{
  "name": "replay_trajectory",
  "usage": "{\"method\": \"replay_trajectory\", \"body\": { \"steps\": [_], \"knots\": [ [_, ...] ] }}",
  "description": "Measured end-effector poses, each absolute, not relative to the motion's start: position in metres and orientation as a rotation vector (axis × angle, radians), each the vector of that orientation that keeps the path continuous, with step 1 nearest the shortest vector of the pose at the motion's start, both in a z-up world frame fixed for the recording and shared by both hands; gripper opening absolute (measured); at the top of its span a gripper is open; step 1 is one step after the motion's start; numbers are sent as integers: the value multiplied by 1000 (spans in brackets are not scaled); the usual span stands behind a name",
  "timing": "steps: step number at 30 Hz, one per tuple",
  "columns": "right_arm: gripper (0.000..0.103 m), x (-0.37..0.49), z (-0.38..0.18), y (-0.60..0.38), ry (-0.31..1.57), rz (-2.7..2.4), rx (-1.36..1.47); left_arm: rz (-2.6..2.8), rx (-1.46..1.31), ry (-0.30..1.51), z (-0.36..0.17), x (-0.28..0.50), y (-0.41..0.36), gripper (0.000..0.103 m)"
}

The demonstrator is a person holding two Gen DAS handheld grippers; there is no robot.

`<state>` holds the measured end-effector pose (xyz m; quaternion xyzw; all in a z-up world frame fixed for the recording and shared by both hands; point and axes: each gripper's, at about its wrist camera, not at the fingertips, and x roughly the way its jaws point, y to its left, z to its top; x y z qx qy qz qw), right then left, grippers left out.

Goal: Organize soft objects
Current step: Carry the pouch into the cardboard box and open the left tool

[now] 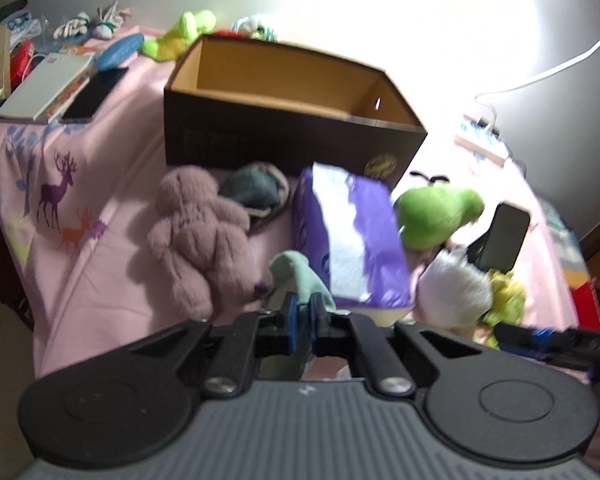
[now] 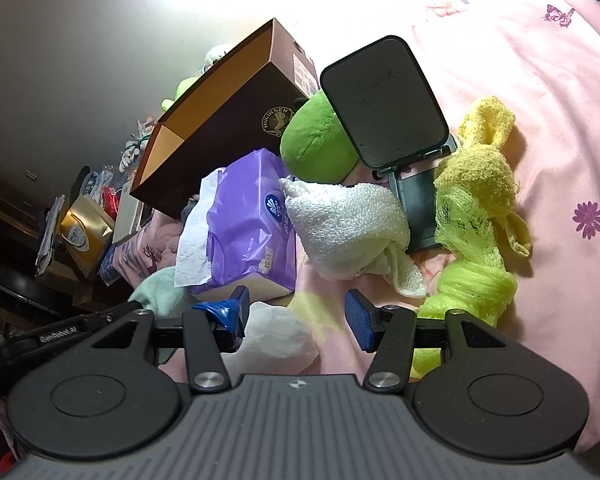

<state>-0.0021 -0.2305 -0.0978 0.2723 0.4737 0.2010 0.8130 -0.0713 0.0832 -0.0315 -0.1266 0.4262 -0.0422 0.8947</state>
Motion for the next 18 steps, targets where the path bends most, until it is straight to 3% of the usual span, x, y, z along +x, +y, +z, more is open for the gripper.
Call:
{"method": "replay_trajectory", "body": {
  "steps": [8,18],
  "knots": [
    [38,1,-101,-228,1014,432,593,-106,-286,725,25,-53,94,2],
    [38,13,-82,-249,894,246,608,-88,-216,616,58,54,118,1]
  ]
}}
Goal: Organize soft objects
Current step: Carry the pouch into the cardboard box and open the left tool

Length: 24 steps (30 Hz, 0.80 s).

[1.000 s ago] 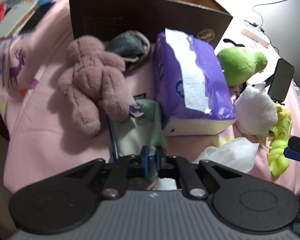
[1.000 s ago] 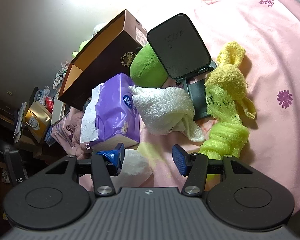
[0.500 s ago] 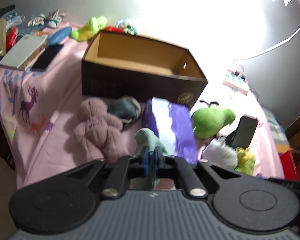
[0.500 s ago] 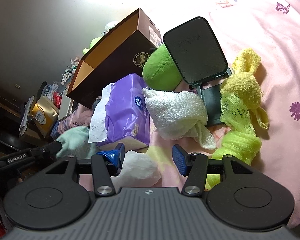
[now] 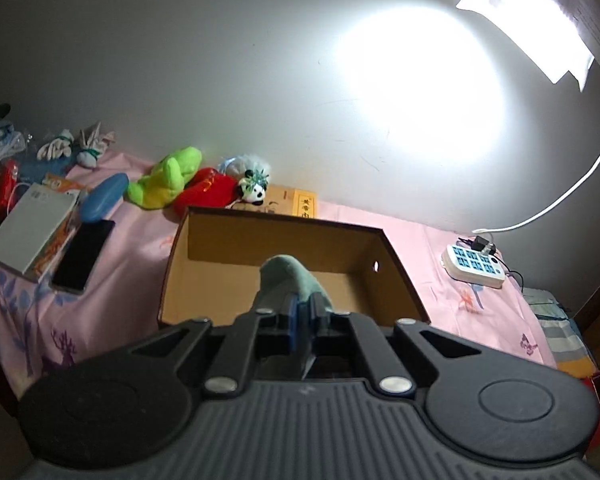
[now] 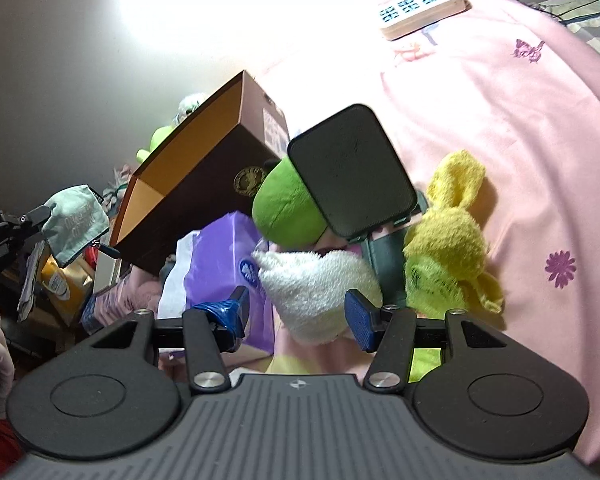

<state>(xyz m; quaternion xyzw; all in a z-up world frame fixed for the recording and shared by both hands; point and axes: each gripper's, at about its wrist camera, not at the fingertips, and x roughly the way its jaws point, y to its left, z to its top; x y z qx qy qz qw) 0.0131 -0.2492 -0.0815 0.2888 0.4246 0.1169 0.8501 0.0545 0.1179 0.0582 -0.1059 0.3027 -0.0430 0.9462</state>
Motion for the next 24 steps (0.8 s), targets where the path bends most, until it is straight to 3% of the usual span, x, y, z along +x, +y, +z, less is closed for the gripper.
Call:
{"method": "replay_trajectory", "body": {
  "steps": [17,20,22,23,24],
  "knots": [
    [38,-2,-85,-278,841,-91,730,54,-194,866,-48,239,150,2],
    [38,-7,-86,-280,844,-136,731,92,-173,898,-59,250,152,13],
    [38,-11,-87,-285,843,-171,741,82,-179,910,-62,251,153,31],
    [38,-13,-87,-288,843,-187,747,89,-174,910,-63,252,153,56],
    [38,-15,-88,-290,843,-203,752,95,-167,902,-63,250,153,68]
  ]
}}
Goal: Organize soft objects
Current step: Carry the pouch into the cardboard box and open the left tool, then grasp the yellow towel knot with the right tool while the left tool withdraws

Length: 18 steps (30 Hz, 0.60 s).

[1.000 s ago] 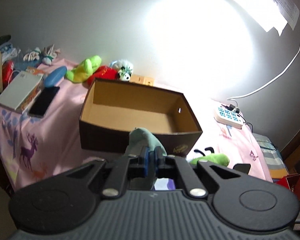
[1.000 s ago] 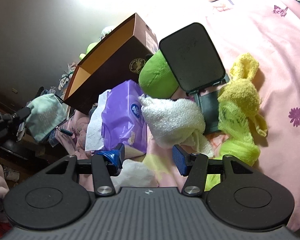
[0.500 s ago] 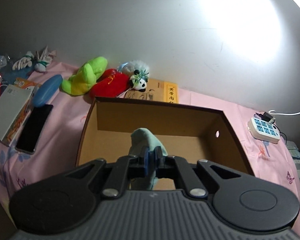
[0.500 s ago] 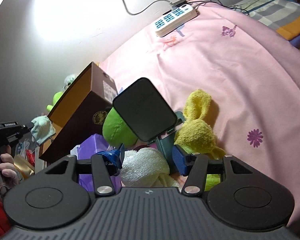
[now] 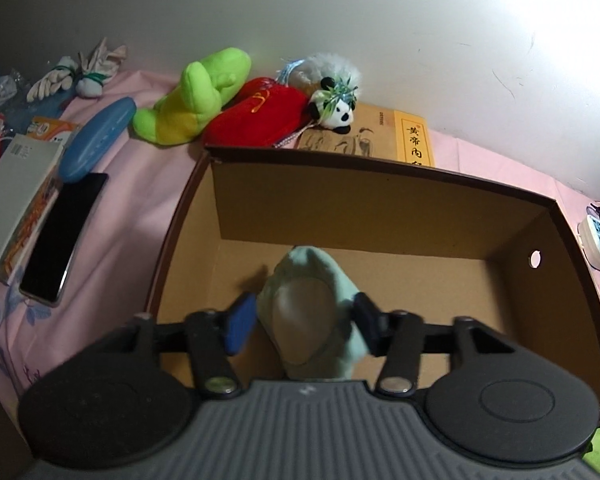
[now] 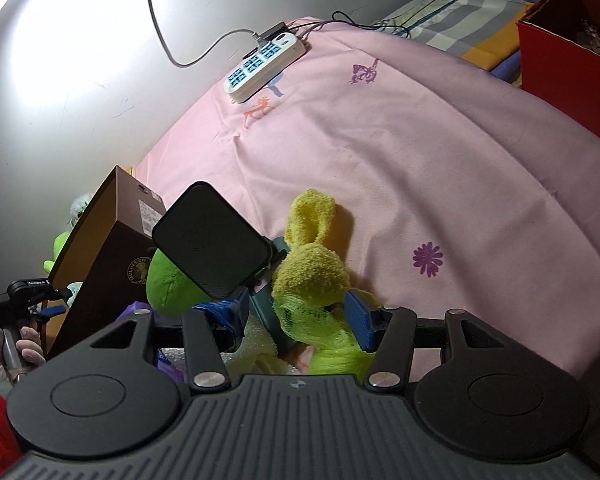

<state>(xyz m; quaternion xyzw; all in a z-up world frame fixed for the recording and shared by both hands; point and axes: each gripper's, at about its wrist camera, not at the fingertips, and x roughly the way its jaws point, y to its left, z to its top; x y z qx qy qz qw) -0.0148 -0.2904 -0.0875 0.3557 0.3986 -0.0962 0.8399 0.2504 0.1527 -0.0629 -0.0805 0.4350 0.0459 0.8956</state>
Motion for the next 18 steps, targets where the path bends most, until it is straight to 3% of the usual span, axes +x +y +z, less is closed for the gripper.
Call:
{"method": "replay_trajectory", "body": {
  "steps": [18],
  "knots": [
    [38,1,-89,-310,873,-161,650,29,-187,851,-22,145,150,68]
  ]
}}
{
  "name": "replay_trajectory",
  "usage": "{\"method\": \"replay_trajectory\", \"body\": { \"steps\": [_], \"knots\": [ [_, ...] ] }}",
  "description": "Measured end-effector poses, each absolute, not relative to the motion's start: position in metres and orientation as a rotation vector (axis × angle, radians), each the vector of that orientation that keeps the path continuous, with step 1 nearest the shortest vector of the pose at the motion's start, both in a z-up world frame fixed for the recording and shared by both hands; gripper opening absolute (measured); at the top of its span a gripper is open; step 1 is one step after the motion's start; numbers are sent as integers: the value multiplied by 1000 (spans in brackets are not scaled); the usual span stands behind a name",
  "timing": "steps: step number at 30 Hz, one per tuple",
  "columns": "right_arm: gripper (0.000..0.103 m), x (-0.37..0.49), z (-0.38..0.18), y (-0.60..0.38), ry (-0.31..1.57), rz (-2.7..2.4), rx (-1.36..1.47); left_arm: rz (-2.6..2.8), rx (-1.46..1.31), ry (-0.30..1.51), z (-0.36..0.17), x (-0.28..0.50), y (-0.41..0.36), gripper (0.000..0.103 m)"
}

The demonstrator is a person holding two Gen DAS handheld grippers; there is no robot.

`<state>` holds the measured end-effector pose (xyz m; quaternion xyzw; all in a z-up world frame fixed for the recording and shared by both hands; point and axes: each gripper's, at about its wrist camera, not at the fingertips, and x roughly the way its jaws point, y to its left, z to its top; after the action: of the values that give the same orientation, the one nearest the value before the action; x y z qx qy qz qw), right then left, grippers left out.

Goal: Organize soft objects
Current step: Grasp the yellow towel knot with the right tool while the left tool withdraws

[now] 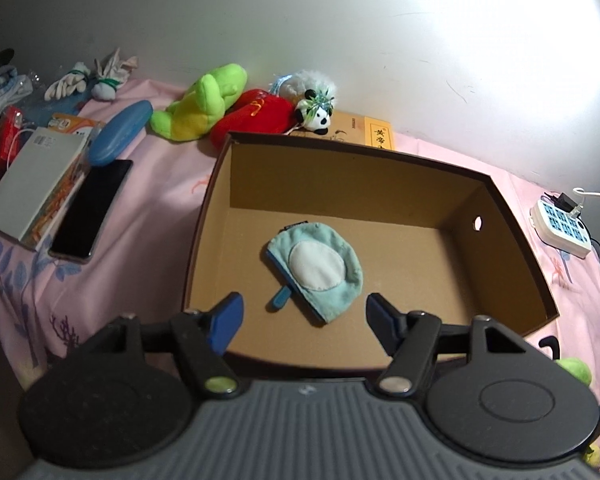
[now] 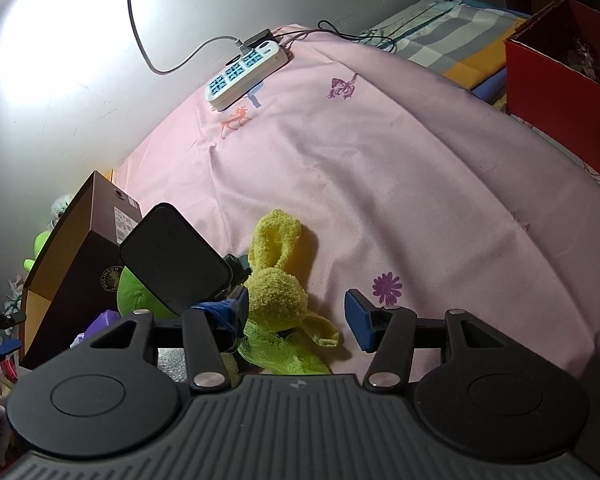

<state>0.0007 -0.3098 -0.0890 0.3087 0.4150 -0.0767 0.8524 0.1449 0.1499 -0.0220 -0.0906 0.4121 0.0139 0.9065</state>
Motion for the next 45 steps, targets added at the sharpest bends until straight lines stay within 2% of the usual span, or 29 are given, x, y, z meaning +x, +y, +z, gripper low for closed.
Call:
{"method": "replay_trajectory", "body": {
  "steps": [9,18,26,32,35,36,41,45],
  "knots": [
    [38,37,-111,-310,973,25,529,36,-139,838,-14,79,132,70],
    [41,45,-148,-320,1038,167,714,75,-144,855,-15,44,111,70],
    [29,35,-137,-353,909,165,781,94,-127,855,-14,24,86,70],
    [19,25,-136,-379,881,132,791,77,-131,879,-19,20,65,70],
    [19,24,-129,-373,857,183,765,56,-118,881,-21,19,52,70],
    [23,25,-126,-367,853,192,730,46,-112,881,-21,18,47,70],
    [25,39,-129,-341,907,232,613,-12,-74,883,-22,13,21,71],
    [31,48,-145,-332,924,282,668,-55,-45,900,-28,4,5,71]
  ]
}}
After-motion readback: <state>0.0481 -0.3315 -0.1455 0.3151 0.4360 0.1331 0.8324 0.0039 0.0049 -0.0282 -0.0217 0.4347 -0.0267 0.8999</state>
